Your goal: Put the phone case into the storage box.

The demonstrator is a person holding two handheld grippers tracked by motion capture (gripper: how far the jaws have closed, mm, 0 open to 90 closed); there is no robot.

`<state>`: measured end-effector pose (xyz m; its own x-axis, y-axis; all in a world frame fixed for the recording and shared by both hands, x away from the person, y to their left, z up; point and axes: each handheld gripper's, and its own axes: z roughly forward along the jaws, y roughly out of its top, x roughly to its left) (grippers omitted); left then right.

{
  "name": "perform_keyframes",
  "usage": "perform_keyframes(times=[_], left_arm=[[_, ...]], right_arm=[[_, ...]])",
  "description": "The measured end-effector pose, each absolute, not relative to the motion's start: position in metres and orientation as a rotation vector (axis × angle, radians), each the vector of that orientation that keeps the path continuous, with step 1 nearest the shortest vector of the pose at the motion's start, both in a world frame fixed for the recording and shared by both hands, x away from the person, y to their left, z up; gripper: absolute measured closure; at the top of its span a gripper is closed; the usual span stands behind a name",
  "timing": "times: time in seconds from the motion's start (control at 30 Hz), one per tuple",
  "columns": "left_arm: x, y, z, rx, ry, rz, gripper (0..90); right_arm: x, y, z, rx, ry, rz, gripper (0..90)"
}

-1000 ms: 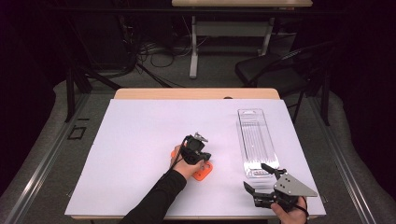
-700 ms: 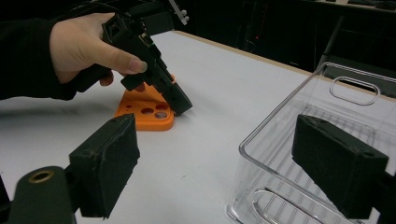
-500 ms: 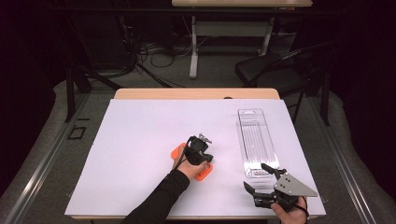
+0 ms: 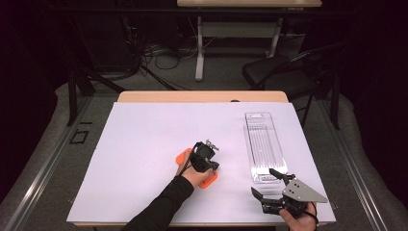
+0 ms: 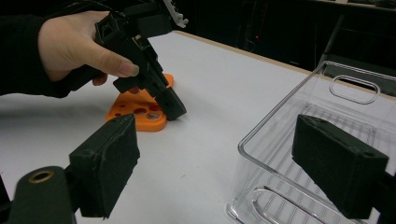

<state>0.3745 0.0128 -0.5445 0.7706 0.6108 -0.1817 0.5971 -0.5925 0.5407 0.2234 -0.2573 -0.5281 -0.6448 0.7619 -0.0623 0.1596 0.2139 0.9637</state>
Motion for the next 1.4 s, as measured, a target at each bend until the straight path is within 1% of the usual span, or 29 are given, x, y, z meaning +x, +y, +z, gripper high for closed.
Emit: perform_keyframes(times=[0.57,0.93,1.4], left_arm=[[0.351,0.027,-0.541,2.441,0.841,-0.003,90.0],[0.333,0.053,-0.54,2.479,0.817,0.017,90.0],[0.321,0.091,-0.538,2.492,0.859,0.025,90.0]], right_arm=[[0.224,-0.258,-0.528,0.853,1.958,1.449,14.1],[0.223,-0.258,-0.528,0.856,1.957,1.448,14.1],[0.223,-0.258,-0.529,0.863,1.955,1.449,14.1]])
